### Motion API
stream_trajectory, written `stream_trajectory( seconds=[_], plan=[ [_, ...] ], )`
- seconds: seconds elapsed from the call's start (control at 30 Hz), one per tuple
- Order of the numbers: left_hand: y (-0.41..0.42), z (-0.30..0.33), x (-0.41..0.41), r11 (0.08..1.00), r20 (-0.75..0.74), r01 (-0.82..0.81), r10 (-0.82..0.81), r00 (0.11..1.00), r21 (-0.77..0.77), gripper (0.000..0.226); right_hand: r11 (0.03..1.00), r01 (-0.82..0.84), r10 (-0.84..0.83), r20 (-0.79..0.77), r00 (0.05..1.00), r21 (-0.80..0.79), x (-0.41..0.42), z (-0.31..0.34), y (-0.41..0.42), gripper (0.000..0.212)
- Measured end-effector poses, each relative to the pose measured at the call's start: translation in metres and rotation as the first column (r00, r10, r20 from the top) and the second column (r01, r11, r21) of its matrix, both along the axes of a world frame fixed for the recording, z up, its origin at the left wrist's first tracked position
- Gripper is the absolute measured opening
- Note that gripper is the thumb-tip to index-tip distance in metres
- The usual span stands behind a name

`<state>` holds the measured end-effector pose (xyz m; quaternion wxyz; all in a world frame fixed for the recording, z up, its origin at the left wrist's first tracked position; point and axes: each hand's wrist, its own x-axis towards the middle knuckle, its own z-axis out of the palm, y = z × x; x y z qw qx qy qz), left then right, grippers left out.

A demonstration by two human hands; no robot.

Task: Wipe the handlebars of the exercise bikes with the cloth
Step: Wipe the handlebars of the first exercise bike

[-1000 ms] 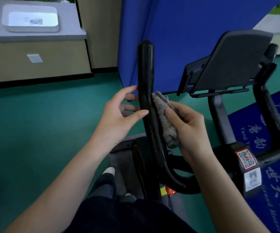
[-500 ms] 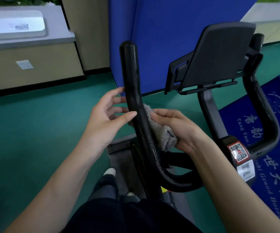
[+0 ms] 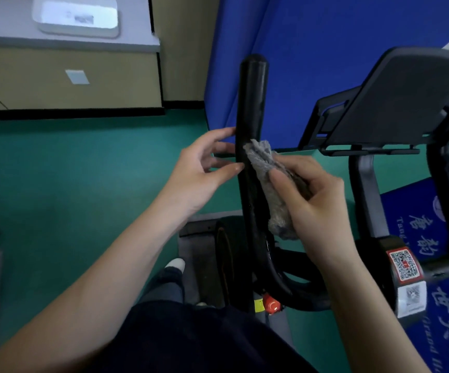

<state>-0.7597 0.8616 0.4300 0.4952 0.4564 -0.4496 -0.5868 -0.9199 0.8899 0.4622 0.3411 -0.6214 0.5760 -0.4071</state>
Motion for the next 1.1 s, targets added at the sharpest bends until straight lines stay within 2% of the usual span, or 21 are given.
stream_trajectory(
  seconds=[0.13, 0.3, 0.5, 0.77, 0.87, 0.93, 1.03, 1.1],
  plan=[
    [0.002, 0.001, 0.000, 1.000, 0.010, 0.010, -0.010, 1.000, -0.008, 0.048, 0.995, -0.075, 0.066, -0.133, 0.989, -0.063, -0.009, 0.006, 0.014, 0.015],
    [0.005, 0.000, -0.003, 1.000, -0.013, 0.004, -0.004, 1.000, -0.001, 0.044, 0.958, -0.183, 0.114, -0.292, 0.949, -0.222, 0.010, 0.024, -0.015, 0.017],
    [0.024, -0.007, -0.004, 0.999, -0.028, -0.033, 0.033, 0.999, 0.004, 0.036, 0.922, -0.358, 0.214, -0.578, 0.787, -0.145, 0.016, 0.028, -0.019, 0.019],
    [0.069, -0.021, -0.018, 0.999, -0.134, -0.034, 0.038, 0.990, 0.029, 0.033, 0.909, -0.415, 0.321, -0.564, 0.761, -0.043, -0.003, 0.026, 0.014, 0.019],
    [0.084, -0.025, -0.024, 0.998, -0.138, -0.044, 0.049, 0.989, 0.042, 0.038, 0.911, -0.398, 0.276, -0.551, 0.788, -0.113, -0.003, 0.028, 0.016, 0.018],
    [0.088, -0.025, -0.027, 0.998, -0.131, -0.042, 0.047, 0.990, 0.044, 0.039, 0.896, -0.418, 0.263, -0.577, 0.773, -0.151, 0.002, 0.028, 0.014, 0.018],
    [0.088, -0.025, -0.026, 0.999, -0.131, -0.040, 0.044, 0.990, 0.031, 0.040, 0.883, -0.451, 0.285, -0.612, 0.738, -0.133, 0.006, 0.022, 0.017, 0.019],
    [0.085, -0.026, -0.023, 1.000, -0.116, -0.021, 0.023, 0.993, 0.023, 0.039, 0.888, -0.439, 0.285, -0.586, 0.758, -0.136, 0.003, 0.019, 0.023, 0.019]
  ],
)
